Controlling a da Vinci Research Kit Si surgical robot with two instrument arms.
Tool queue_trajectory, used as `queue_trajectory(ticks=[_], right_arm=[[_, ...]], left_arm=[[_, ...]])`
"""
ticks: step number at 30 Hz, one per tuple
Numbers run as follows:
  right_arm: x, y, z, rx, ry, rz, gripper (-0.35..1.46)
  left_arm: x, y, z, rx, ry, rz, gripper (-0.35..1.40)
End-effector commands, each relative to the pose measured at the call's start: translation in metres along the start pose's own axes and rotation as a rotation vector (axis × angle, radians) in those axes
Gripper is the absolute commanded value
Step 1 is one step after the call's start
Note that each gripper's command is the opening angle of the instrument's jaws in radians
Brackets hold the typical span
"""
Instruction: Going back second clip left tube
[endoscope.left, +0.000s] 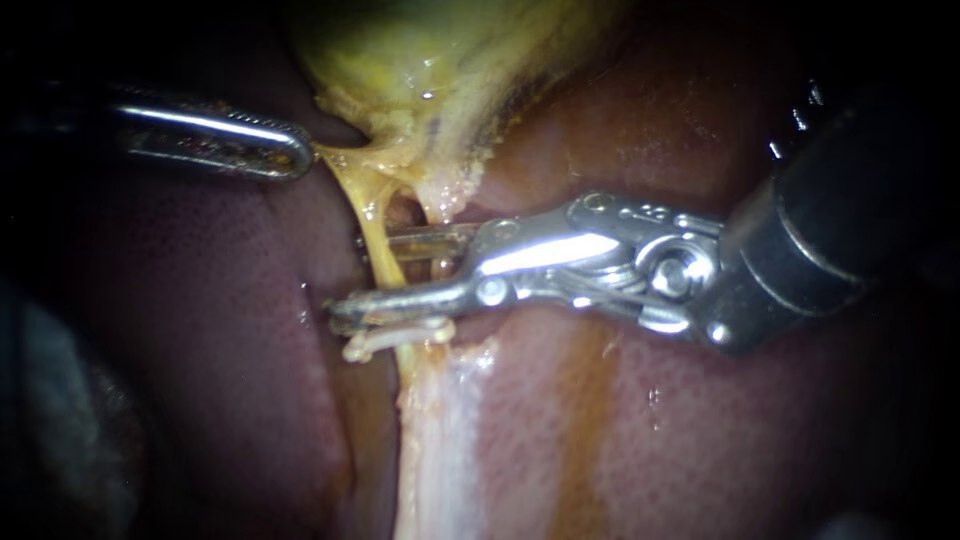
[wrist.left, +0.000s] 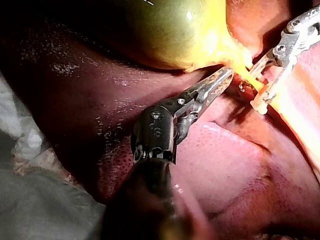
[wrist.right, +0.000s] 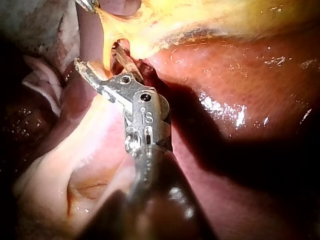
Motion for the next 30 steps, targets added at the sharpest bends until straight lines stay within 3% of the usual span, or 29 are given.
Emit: queue_trajectory(ticks=[1, 9, 17, 22, 25, 30], right_arm=[[-0.0001, 0.0, -0.0003, -0.001, -0.002, -0.016, 0.5], [-0.0005, -0.001, -0.0032, 0.009, -0.013, -0.135, 0.5], [-0.0012, -0.0029, -0.0103, 0.041, -0.03, -0.249, 0.5], [-0.0019, -0.0035, -0.0137, 0.057, -0.062, -0.271, 0.5], [-0.0021, -0.0036, -0.0146, 0.053, -0.091, -0.28, 0.5], [-0.0021, -0.0036, -0.0151, 0.053, -0.098, -0.286, 0.5]], left_arm=[[0.0, 0.0, 0.0, 0.0, 0.0, 0.001, -0.35], [-0.0001, 0.0, -0.0002, -0.001, 0.0, 0.001, -0.35], [-0.0001, 0.0, -0.0002, -0.002, -0.001, 0.001, -0.35], [-0.0001, 0.0, -0.0002, -0.001, 0.0, 0.001, -0.35], [-0.0001, 0.0, -0.0002, -0.001, 0.0, 0.001, -0.35], [-0.0002, 0.0, 0.0002, 0.001, 0.0, 0.002, -0.35]])
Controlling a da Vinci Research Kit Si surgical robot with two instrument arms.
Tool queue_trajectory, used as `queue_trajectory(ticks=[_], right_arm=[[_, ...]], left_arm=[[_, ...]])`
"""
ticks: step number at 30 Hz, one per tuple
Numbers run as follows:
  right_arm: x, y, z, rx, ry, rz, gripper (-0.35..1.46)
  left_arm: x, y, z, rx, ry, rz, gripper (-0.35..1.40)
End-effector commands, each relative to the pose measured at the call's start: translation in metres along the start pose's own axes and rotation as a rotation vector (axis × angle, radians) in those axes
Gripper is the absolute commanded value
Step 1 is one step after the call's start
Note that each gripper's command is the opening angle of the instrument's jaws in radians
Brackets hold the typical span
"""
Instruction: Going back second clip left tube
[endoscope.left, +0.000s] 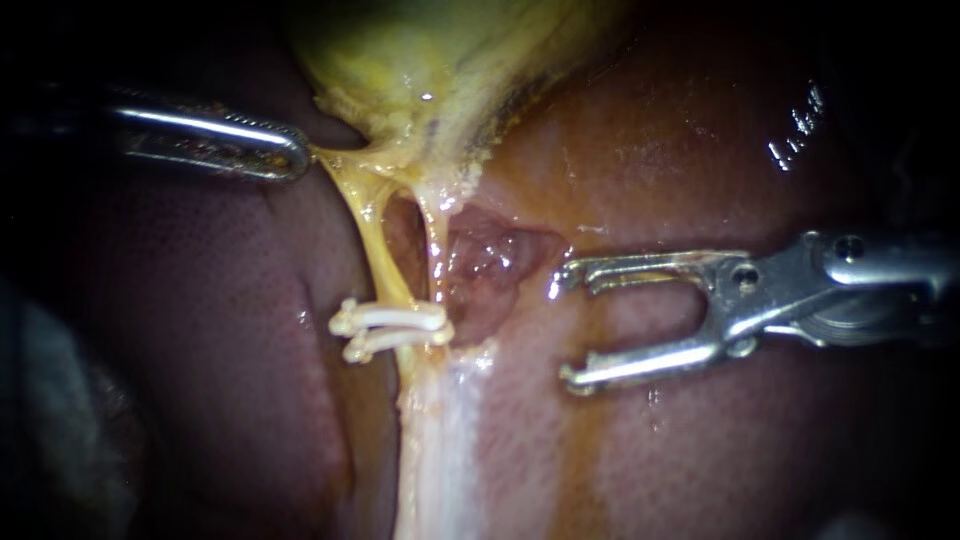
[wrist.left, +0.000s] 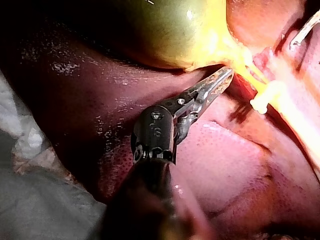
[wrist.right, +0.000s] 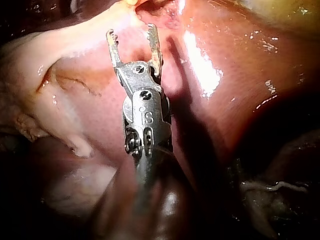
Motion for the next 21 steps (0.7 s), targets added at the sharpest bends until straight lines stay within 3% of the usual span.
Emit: queue_trajectory(ticks=[1, 15, 21], right_arm=[[0.0, 0.0, -0.0001, 0.001, 0.0, -0.005, 0.5], [0.0008, 0.0001, -0.0013, 0.002, 0.0, -0.016, 0.5], [0.0008, 0.0001, -0.0014, 0.003, 0.0, -0.016, 0.5]], left_arm=[[-0.0003, 0.0, 0.0004, 0.003, 0.001, 0.001, -0.35], [-0.0033, -0.001, 0.006, -0.005, -0.008, -0.009, -0.35], [-0.0038, -0.001, 0.0065, -0.01, -0.013, -0.006, -0.35]])
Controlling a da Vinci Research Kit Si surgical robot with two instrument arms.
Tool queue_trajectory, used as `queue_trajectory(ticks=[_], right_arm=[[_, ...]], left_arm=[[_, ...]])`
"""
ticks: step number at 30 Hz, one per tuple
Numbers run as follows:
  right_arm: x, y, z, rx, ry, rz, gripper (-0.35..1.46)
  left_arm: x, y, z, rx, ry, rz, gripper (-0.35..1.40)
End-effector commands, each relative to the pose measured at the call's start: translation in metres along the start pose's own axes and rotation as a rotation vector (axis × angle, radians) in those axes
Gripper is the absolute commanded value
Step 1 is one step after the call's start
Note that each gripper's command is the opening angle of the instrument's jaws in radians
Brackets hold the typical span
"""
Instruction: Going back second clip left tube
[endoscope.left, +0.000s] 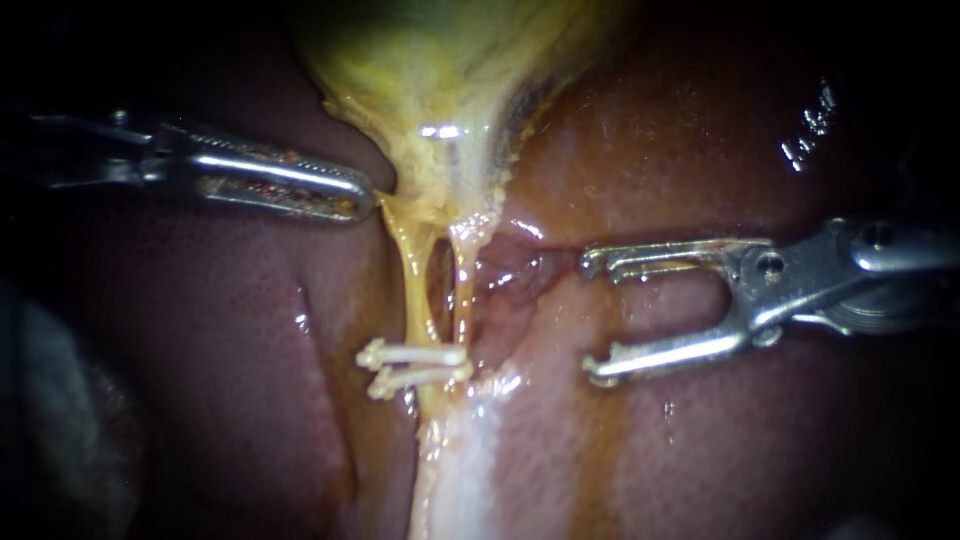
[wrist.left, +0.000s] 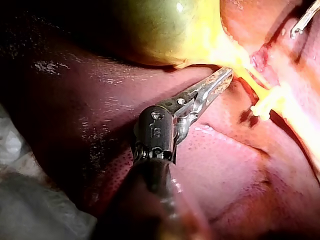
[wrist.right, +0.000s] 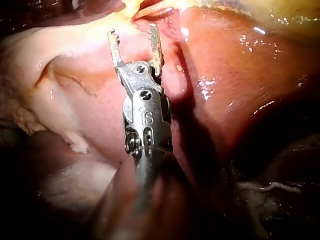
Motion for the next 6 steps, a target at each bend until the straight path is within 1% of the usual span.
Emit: queue_trajectory(ticks=[1, 6], right_arm=[[0.0, 0.0, 0.0, 0.0, 0.0, 0.001, 0.5], [0.0001, -0.0001, 0.0, 0.0, 0.0, 0.002, 0.5]], left_arm=[[0.0, 0.0, -0.0001, -0.001, -0.001, 0.0, -0.35], [0.0001, 0.0001, -0.0002, -0.002, -0.001, 0.0, -0.35]])
